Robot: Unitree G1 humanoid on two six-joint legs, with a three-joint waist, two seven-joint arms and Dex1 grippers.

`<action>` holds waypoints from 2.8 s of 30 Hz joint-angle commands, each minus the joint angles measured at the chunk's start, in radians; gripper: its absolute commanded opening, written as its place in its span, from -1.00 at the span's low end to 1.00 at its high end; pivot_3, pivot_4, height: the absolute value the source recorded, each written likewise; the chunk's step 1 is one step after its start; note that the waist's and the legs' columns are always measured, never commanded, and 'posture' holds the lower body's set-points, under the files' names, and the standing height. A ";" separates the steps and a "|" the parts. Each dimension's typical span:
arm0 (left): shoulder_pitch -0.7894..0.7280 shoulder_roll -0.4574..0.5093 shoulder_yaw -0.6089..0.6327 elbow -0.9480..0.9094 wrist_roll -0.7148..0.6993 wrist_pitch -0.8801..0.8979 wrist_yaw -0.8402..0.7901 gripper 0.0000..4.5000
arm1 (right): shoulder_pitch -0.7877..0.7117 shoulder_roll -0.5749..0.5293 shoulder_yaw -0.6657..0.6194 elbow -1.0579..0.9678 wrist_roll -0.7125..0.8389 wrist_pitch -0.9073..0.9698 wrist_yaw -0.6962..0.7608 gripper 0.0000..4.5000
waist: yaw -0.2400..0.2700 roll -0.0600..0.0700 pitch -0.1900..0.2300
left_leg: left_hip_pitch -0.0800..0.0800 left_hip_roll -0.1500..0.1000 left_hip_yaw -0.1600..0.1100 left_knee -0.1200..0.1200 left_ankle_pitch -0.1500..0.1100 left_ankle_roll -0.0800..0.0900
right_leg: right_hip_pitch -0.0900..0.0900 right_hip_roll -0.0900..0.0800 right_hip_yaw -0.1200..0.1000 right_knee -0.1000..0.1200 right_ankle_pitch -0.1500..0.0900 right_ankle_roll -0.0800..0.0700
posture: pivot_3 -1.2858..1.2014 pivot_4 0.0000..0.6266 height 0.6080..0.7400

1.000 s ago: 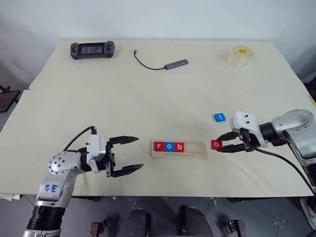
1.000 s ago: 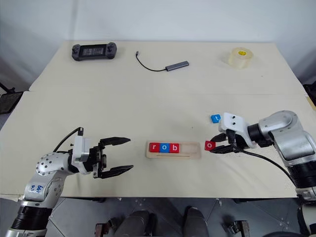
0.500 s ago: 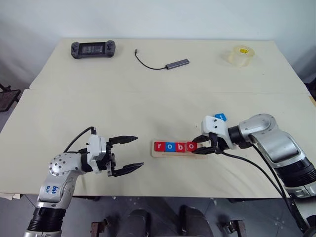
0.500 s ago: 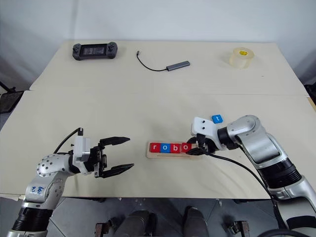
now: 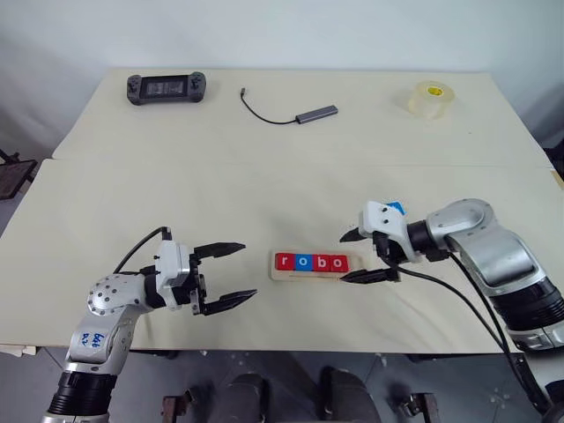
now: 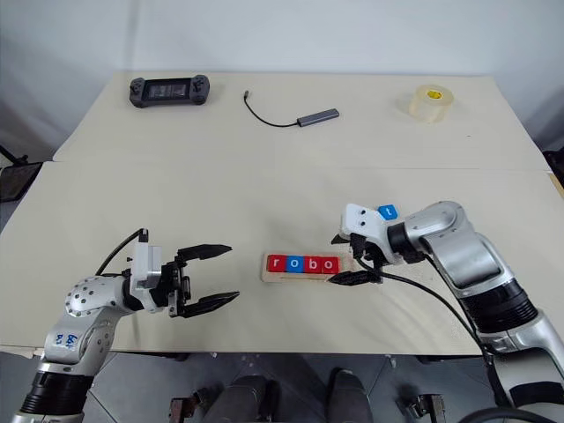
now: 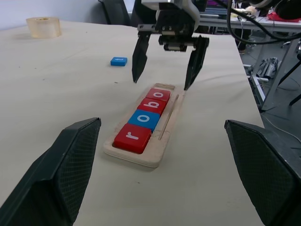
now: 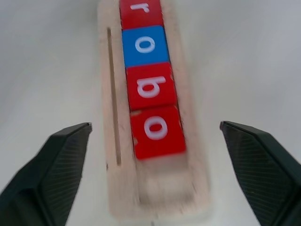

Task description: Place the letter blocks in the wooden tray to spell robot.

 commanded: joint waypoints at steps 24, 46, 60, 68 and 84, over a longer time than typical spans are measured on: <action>-0.036 -0.019 0.018 0.024 0.004 -0.030 0.024 1.00 | 0.603 0.038 -0.650 -0.010 0.118 -0.289 -0.294 0.73 | 0.007 0.000 0.000 | 0.001 -0.001 0.000 -0.003 0.000 0.000 | 0.002 0.000 -0.002 -0.002 0.000 0.000 | 0.03 -0.52 1.00; -0.096 -0.055 0.004 0.063 0.009 -0.041 0.029 1.00 | 0.320 0.172 -0.539 0.037 0.157 0.042 -0.652 0.98 | -0.007 0.001 -0.001 | 0.003 0.001 0.003 -0.001 0.001 0.001 | 0.000 0.001 0.005 0.004 0.000 -0.001 | 0.03 -0.52 1.00; -0.073 -0.058 -0.004 0.017 0.007 -0.035 0.047 1.00 | 0.068 0.282 -0.388 0.309 0.036 0.078 -0.819 0.42 | -0.003 0.001 -0.001 | 0.002 -0.001 0.002 -0.001 0.001 0.001 | -0.001 0.001 0.004 0.005 -0.001 -0.001 | 0.03 -0.52 1.00; -0.063 -0.057 -0.007 0.006 0.002 -0.023 0.052 1.00 | 0.116 0.281 -0.423 0.153 0.059 0.137 -0.826 -0.35 | -0.006 0.001 -0.001 | 0.002 -0.001 0.002 -0.001 0.001 0.001 | -0.001 0.001 0.004 0.005 -0.001 -0.001 | 0.03 -0.52 1.00; -0.127 -0.082 -0.039 0.087 -0.005 0.001 -0.003 1.00 | 0.539 0.361 -0.589 -0.600 0.173 0.561 -0.990 -0.35 | 0.001 0.001 -0.001 | 0.002 -0.001 0.002 -0.003 0.001 0.001 | -0.002 0.001 0.004 0.004 -0.001 -0.001 | 0.03 -0.52 1.00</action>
